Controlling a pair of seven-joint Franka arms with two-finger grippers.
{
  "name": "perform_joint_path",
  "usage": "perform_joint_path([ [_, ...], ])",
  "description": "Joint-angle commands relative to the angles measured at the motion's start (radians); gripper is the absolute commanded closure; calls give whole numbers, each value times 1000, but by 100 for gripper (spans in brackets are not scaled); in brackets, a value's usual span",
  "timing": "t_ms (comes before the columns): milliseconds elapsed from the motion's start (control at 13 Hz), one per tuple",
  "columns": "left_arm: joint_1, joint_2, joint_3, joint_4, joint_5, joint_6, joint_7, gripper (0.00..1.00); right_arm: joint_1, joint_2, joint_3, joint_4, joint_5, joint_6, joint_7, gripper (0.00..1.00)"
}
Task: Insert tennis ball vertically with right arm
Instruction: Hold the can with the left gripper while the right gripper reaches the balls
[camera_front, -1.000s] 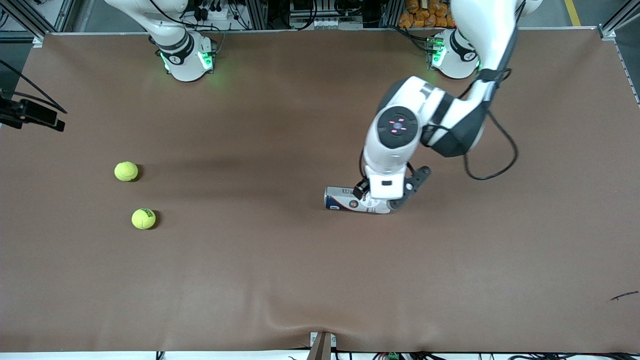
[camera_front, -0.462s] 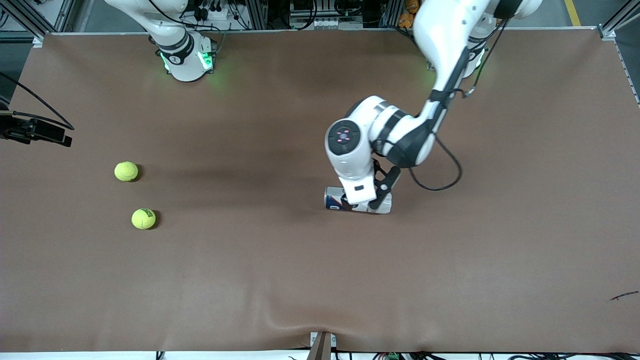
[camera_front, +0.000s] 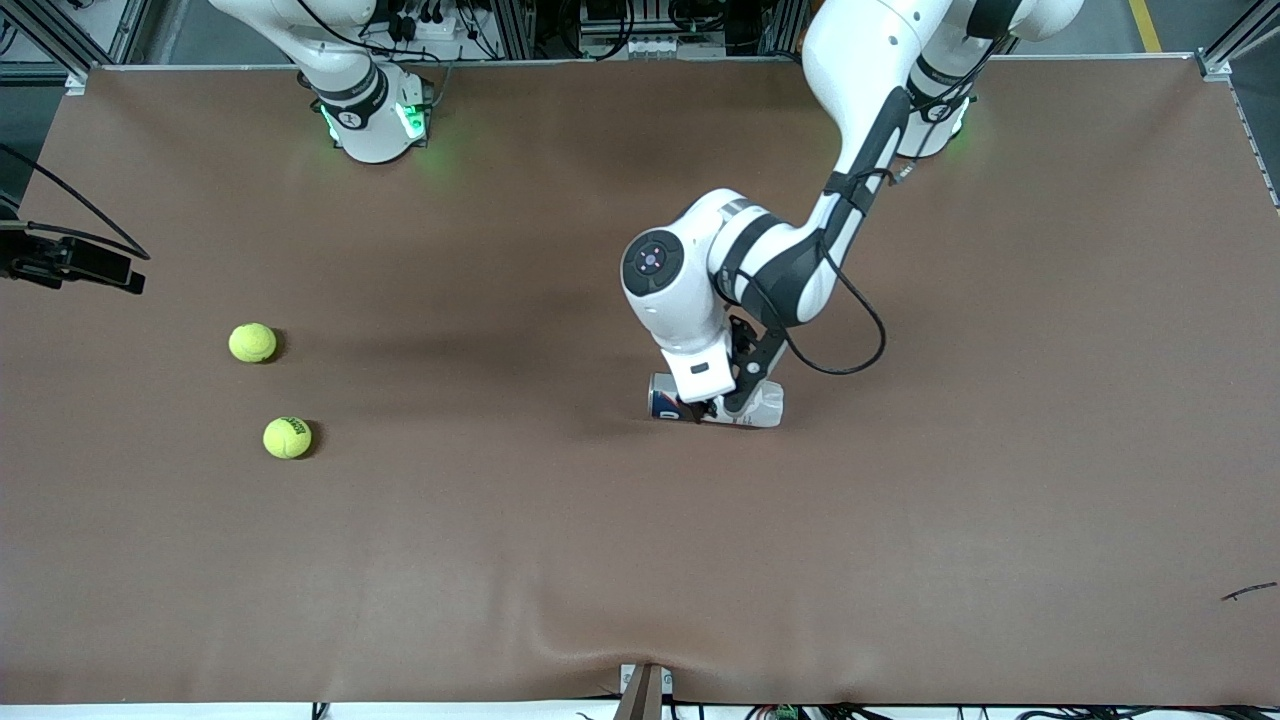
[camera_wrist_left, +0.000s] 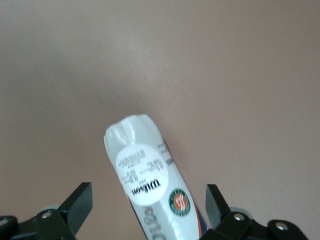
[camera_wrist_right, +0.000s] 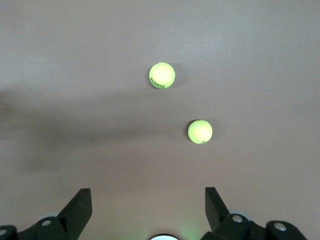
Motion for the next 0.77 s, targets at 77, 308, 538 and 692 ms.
perform_joint_path([
  [77,-5,-14,6,14,14,-37,-163,0,11,2,-1,18,-10,-14,-6,0],
  [308,-16,19,5,12,16,-34,-245,0,20,2,-1,17,-11,-22,-4,0],
  [538,-16,44,5,14,14,-24,-284,0,37,4,-1,9,-12,-45,-7,0],
  [692,-25,84,5,17,22,-21,-321,0,31,16,-1,9,-5,-106,-6,0],
])
